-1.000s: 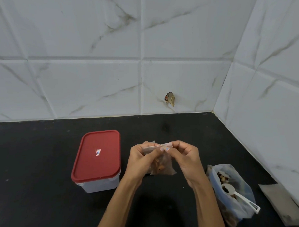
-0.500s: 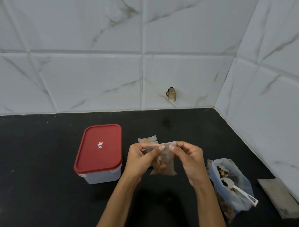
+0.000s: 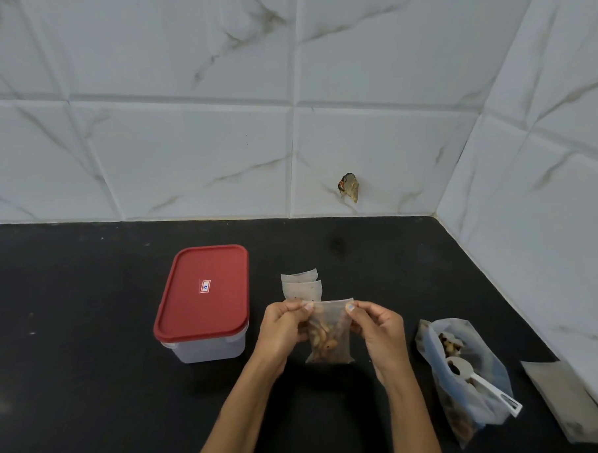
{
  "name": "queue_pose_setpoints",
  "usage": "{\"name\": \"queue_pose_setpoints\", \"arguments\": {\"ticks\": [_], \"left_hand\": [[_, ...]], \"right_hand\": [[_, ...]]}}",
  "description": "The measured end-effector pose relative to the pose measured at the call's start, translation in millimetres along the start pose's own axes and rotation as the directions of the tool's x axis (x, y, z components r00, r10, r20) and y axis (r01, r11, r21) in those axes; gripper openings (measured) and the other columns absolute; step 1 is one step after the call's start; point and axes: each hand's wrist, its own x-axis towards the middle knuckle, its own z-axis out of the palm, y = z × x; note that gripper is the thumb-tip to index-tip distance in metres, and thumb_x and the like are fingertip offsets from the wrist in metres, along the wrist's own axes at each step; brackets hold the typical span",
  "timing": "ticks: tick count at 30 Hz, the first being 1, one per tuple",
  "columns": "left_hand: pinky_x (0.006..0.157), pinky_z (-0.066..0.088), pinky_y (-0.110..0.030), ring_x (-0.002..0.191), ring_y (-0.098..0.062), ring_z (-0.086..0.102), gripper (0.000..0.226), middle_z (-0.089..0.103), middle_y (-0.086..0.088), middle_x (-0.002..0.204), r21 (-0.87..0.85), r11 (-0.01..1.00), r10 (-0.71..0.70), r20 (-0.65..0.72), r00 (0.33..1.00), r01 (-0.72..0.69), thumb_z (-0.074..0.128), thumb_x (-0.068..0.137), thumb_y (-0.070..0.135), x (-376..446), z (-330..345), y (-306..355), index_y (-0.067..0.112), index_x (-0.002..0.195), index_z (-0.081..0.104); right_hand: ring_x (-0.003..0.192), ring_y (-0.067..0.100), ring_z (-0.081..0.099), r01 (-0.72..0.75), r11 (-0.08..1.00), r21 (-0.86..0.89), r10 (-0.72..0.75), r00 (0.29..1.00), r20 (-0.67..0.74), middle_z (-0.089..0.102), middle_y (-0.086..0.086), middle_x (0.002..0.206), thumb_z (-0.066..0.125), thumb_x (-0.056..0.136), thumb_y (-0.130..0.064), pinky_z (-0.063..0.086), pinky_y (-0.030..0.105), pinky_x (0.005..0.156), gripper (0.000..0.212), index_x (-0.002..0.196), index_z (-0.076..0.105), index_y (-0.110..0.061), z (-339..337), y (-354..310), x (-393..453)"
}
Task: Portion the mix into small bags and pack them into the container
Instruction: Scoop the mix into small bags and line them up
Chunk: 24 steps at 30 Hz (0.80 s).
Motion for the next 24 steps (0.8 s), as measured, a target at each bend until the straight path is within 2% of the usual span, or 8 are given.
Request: {"name": "queue_pose_setpoints", "arguments": {"ticks": [5, 10, 13, 15, 17, 20, 22, 24], "left_hand": [[0.071, 0.059, -0.035, 0.082, -0.025, 0.071, 0.019, 0.071, -0.018, 0.091, 0.031, 0.999, -0.033, -0.122, 0.992, 0.037, 0.056, 0.094, 0.009, 11, -5, -14, -0.001, 0.090, 0.072], [0.074, 0.060, -0.039, 0.085, -0.023, 0.071, 0.012, 0.068, -0.014, 0.097, 0.122, 0.993, 0.022, -0.265, 0.964, 0.011, 0.067, 0.088, 0.015, 19, -9, -27, 0.007, 0.082, 0.073], [0.084, 0.056, -0.045, 0.084, -0.019, 0.070, 0.019, 0.072, -0.004, 0.083, 0.191, 0.982, 0.073, -0.331, 0.941, -0.009, 0.069, 0.085, 0.023, 25, -11, -33, 0.020, 0.067, 0.075], [0.086, 0.055, -0.043, 0.079, -0.013, 0.069, 0.027, 0.070, 0.004, 0.072, 0.216, 0.976, 0.104, -0.362, 0.926, -0.025, 0.065, 0.087, 0.017, 26, -9, -34, 0.020, 0.061, 0.071], [0.085, 0.055, -0.042, 0.078, -0.012, 0.067, 0.030, 0.069, 0.004, 0.070, 0.274, 0.961, 0.144, -0.372, 0.917, -0.039, 0.060, 0.090, 0.015, 29, -8, -36, 0.014, 0.062, 0.070], [0.082, 0.054, -0.042, 0.081, -0.020, 0.066, 0.029, 0.067, -0.007, 0.078, 0.342, 0.940, 0.148, -0.396, 0.906, -0.004, 0.054, 0.093, 0.019, 37, -9, -42, 0.013, 0.067, 0.066], [0.075, 0.052, -0.033, 0.080, -0.017, 0.063, 0.027, 0.066, -0.010, 0.084, 0.373, 0.928, 0.143, -0.415, 0.898, 0.025, 0.051, 0.095, 0.020, 41, -10, -46, 0.012, 0.073, 0.065], [0.068, 0.044, -0.023, 0.077, -0.012, 0.059, 0.025, 0.065, -0.010, 0.087, 0.406, 0.913, 0.148, -0.417, 0.897, 0.037, 0.050, 0.096, 0.018, 42, -11, -46, 0.010, 0.078, 0.066]], "right_hand": [[0.078, 0.024, 0.069, -0.106, 0.993, 0.058, 0.109, 0.993, -0.051, 0.073, 0.010, 0.078, 0.063, 0.087, -0.009, 0.056, 0.041, 0.077, 0.011, 0.082, 0.073, -0.007, 13, 18, 8], [0.082, 0.026, 0.070, -0.137, 0.991, 0.004, 0.136, 0.986, -0.091, 0.073, 0.009, 0.080, 0.061, 0.089, -0.012, 0.058, 0.037, 0.075, 0.014, 0.081, 0.072, -0.009, 22, 30, 18], [0.081, 0.022, 0.070, -0.117, 0.990, -0.078, 0.110, 0.990, -0.089, 0.072, 0.006, 0.079, 0.059, 0.091, -0.014, 0.058, 0.034, 0.073, 0.018, 0.077, 0.071, -0.016, 28, 32, 23], [0.081, 0.023, 0.068, -0.103, 0.983, -0.155, 0.088, 0.991, -0.098, 0.071, 0.008, 0.078, 0.059, 0.090, -0.018, 0.057, 0.039, 0.076, 0.021, 0.072, 0.069, -0.020, 30, 35, 28], [0.082, 0.023, 0.068, -0.091, 0.972, -0.216, 0.068, 0.991, -0.112, 0.070, 0.007, 0.079, 0.058, 0.090, -0.019, 0.056, 0.041, 0.079, 0.021, 0.073, 0.069, -0.022, 33, 38, 33], [0.085, 0.013, 0.065, -0.053, 0.946, -0.321, 0.015, 0.993, -0.120, 0.069, -0.004, 0.083, 0.056, 0.091, -0.020, 0.054, 0.030, 0.076, 0.016, 0.087, 0.071, -0.018, 39, 40, 37], [0.079, 0.006, 0.062, -0.032, 0.930, -0.365, -0.015, 0.992, -0.126, 0.066, -0.009, 0.082, 0.055, 0.092, -0.018, 0.047, 0.017, 0.068, 0.016, 0.090, 0.071, -0.016, 41, 38, 38], [0.076, 0.001, 0.055, -0.026, 0.908, -0.419, -0.036, 0.990, -0.139, 0.062, -0.008, 0.084, 0.055, 0.092, -0.019, 0.039, 0.011, 0.065, 0.016, 0.095, 0.071, -0.017, 42, 40, 39]]}}
